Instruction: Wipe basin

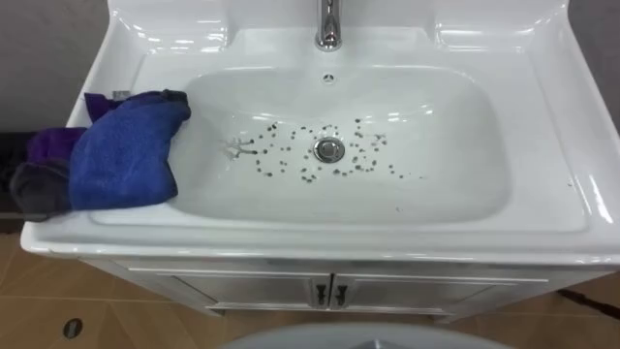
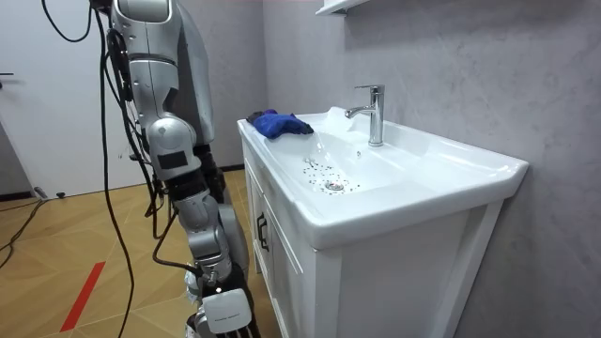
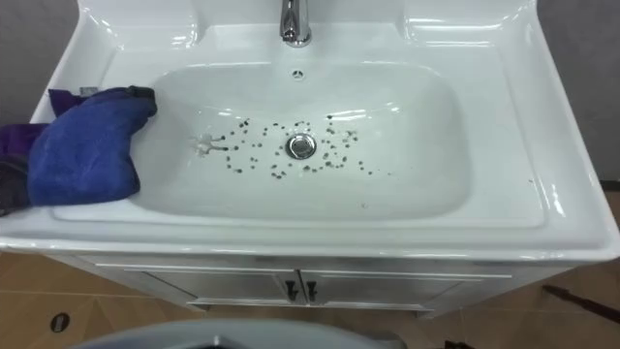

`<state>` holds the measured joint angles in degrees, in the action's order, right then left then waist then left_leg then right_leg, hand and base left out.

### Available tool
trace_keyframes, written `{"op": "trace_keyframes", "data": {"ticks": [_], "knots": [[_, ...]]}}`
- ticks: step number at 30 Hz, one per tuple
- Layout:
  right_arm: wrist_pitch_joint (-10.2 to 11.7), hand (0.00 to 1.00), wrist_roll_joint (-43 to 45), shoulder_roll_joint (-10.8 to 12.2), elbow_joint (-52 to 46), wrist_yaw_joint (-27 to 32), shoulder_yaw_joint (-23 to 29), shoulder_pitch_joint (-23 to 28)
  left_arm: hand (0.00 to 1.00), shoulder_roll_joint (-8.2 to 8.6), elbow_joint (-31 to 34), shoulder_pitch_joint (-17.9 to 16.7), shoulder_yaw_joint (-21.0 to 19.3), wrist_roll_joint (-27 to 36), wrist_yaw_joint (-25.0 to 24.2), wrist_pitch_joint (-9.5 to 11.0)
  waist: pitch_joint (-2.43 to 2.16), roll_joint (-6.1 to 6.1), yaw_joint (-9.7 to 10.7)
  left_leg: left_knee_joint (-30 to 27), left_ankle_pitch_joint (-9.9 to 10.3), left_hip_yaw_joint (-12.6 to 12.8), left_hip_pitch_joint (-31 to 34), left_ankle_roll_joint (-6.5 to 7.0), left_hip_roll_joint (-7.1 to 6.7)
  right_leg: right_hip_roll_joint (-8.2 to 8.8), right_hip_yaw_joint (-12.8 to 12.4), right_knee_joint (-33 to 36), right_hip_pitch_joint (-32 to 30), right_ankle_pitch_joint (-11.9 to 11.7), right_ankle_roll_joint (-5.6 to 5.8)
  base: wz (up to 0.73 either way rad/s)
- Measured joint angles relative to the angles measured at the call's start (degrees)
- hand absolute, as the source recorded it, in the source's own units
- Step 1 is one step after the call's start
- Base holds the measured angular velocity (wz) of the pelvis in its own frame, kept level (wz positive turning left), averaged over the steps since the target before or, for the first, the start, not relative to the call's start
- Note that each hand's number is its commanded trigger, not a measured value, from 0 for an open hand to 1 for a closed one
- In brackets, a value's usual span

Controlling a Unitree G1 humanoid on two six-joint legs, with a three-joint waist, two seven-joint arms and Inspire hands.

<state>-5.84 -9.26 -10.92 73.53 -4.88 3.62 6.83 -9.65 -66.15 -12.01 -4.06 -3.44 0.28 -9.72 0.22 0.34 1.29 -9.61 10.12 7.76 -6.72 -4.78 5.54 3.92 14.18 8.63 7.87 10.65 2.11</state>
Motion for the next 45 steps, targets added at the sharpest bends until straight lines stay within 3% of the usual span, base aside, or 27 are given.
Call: {"op": "trace_keyframes", "data": {"ticks": [30, 36, 40, 45], "knots": [[-0.2, 0.00, -1.6, -0.1, 0.1, -0.4, 0.0, 0.1, 0.00, 0.08, 0.0, -0.4, -0.4, 0.5, 0.3, -0.3, -0.03, -0.03, -0.1, 0.0, 0.0, 0.0, -0.1, 0.01, -0.12, 0.06, 0.1, -0.1, 0.0, 0.1, 0.09, 0.00], [-0.5, 0.00, -1.7, -0.1, 0.1, -0.3, 0.1, 0.1, 0.00, 0.48, -0.5, -1.5, -2.8, 0.8, 0.4, -0.3, -0.11, 0.17, -0.2, -0.1, 0.1, 0.0, 0.1, 0.09, -0.13, 0.07, 0.1, -0.1, 0.1, 0.1, 0.10, 0.00], [-1.1, 0.00, -1.6, -0.1, -0.1, 0.4, 0.2, -0.1, 0.00, 0.59, -0.5, -2.8, -5.6, 6.7, 1.0, -0.3, -0.36, 0.65, -0.3, -0.1, 0.1, -0.1, 0.2, 0.09, -0.13, 0.10, 0.4, -0.1, 0.2, 0.1, 0.14, 0.05], [-1.3, 0.00, -1.9, -0.4, 0.0, 0.5, 0.3, 0.3, 0.00, 0.60, -0.2, -3.4, -10.6, 12.0, 4.4, 0.2, -0.28, 0.84, -1.8, -0.6, 0.1, -0.6, 0.2, 0.09, -0.23, 0.20, 0.8, 0.1, 0.6, 0.1, 0.13, 0.04]]}}
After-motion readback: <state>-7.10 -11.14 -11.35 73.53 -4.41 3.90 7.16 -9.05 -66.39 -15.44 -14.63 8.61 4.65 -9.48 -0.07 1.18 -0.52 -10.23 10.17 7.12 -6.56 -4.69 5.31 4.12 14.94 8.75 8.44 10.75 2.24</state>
